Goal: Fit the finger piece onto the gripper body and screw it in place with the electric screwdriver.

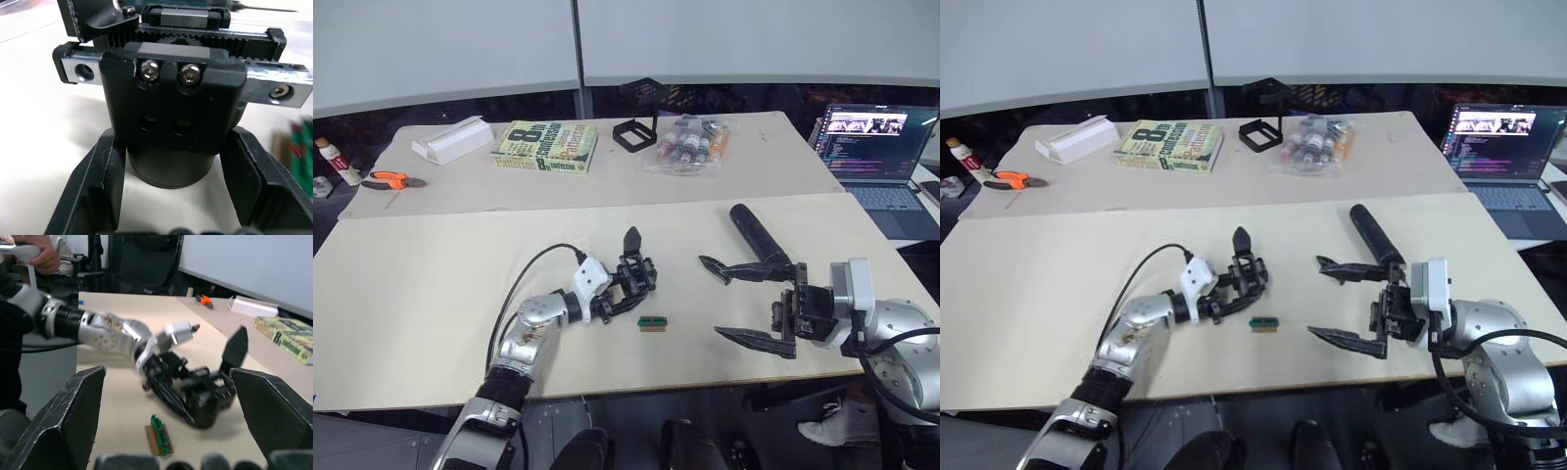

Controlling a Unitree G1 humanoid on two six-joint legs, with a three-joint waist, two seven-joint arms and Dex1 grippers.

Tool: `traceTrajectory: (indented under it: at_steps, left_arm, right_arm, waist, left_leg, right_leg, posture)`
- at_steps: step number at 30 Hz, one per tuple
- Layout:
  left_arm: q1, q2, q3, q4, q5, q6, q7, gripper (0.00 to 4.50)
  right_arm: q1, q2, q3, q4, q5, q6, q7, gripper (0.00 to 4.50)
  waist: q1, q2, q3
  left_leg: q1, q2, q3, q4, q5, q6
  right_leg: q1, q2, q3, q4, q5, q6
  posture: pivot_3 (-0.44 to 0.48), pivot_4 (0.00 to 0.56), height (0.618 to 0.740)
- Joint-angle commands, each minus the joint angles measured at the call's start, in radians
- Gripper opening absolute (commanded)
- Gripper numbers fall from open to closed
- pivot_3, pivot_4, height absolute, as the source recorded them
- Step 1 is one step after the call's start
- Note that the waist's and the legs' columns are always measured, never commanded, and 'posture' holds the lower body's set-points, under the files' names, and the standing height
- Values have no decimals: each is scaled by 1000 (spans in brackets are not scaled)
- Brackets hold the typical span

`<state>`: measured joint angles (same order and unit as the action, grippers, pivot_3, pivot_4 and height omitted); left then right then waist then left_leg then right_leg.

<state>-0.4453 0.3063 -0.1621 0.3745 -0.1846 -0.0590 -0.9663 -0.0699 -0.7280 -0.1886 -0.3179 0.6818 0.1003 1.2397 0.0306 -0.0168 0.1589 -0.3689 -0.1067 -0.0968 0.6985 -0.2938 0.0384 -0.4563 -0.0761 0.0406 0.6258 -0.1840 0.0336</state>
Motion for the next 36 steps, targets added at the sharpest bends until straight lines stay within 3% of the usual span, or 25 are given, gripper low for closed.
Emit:
traceTrajectory:
  at_steps: [1, 8, 18, 26, 32, 36]
  left_arm:
    - [-71, 23, 19, 35, -53, -124, -153, 2272]
    - [-190, -16, 17, 291, -19, -263, -239, 2272]
    - [-290, -79, 25, 509, 34, -306, -237, 2272]
    - [-337, -77, 30, 605, 53, -332, -269, 2272]
    - [-306, -68, 44, 565, 36, -305, -287, 2272]
    - [-237, -44, 58, 465, 25, -294, -272, 4229]
  right_arm:
    - [21, -14, -44, -33, 18, -7, 9, 4500]
    - [76, -15, -72, -59, 22, -10, 11, 4500]
    - [84, -14, -75, -63, 16, -2, 12, 4500]
    - [90, -30, -77, -76, 21, 21, 3, 4500]
    - [69, -36, -77, -79, 22, 45, -17, 4500]
    - [13, -51, -70, -64, 33, 108, -54, 4500]
  waist:
    - [3, 0, 0]
    - [7, 0, 0]
    - [8, 0, 0]
    - [8, 0, 0]
    - [6, 0, 0]
    - [-4, 0, 0]
  left_leg:
    - [0, 0, 0, 0, 0, 0]
    - [-1, -1, 0, 1, 0, 1]
    - [-1, -1, 1, 3, 0, 1]
    - [-1, -1, 1, 5, -1, 2]
    - [-1, -1, 1, 5, -1, 2]
    - [0, 0, 1, 5, -1, 2]
  right_leg:
    - [0, 0, 0, 0, 0, 0]
    - [0, 0, -1, 0, 0, 0]
    - [1, 1, -1, 1, 0, 0]
    - [2, 1, -1, 1, 1, 1]
    - [2, 1, -1, 2, 1, 1]
    - [1, 1, 0, 2, 1, 1]
  posture:
    - [0, 150, 740]
    - [0, 150, 740]
    - [0, 150, 740]
    - [0, 150, 740]
    - [0, 150, 740]
    - [0, 150, 740]
